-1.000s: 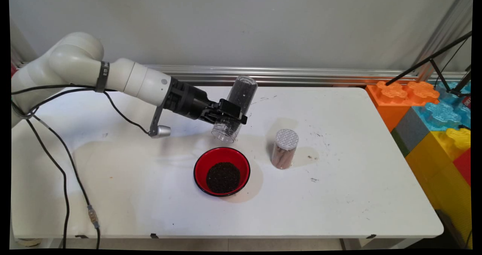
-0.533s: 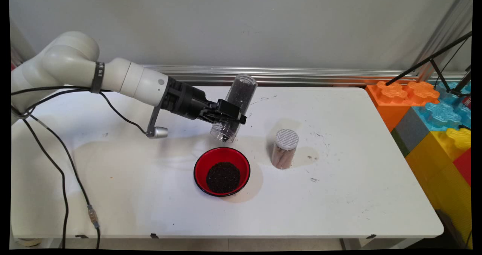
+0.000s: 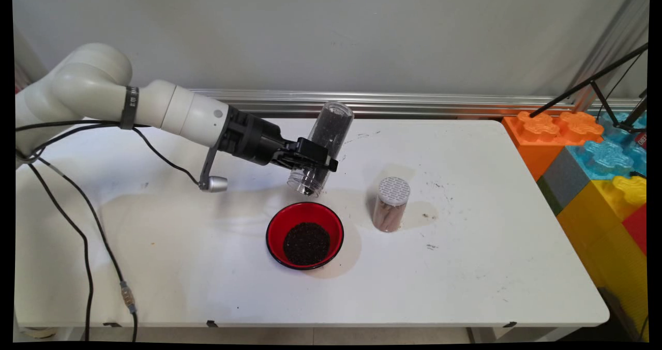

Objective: Pour the black seasoning powder in the red bowl

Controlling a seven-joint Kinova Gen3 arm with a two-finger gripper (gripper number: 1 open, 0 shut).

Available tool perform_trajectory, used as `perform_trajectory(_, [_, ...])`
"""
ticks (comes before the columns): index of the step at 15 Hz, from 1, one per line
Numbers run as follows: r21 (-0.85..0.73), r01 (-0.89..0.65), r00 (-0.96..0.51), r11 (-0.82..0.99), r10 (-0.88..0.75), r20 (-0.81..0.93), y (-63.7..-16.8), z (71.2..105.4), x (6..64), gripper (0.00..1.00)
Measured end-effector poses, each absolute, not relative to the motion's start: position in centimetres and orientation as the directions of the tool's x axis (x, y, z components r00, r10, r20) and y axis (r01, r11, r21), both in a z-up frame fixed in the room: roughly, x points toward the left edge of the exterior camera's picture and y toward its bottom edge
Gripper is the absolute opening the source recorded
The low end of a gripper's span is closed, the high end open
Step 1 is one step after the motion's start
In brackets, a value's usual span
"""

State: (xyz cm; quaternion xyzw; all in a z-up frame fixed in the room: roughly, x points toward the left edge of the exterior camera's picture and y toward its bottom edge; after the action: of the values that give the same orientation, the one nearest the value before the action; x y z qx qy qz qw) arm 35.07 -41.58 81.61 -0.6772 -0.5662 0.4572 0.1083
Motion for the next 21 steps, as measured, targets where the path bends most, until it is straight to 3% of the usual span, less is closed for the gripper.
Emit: perform_trajectory(21, [-0.638,0.660,-0.030,-0.397,0.834,-0.551,-41.04,82.61,35.09,0.00])
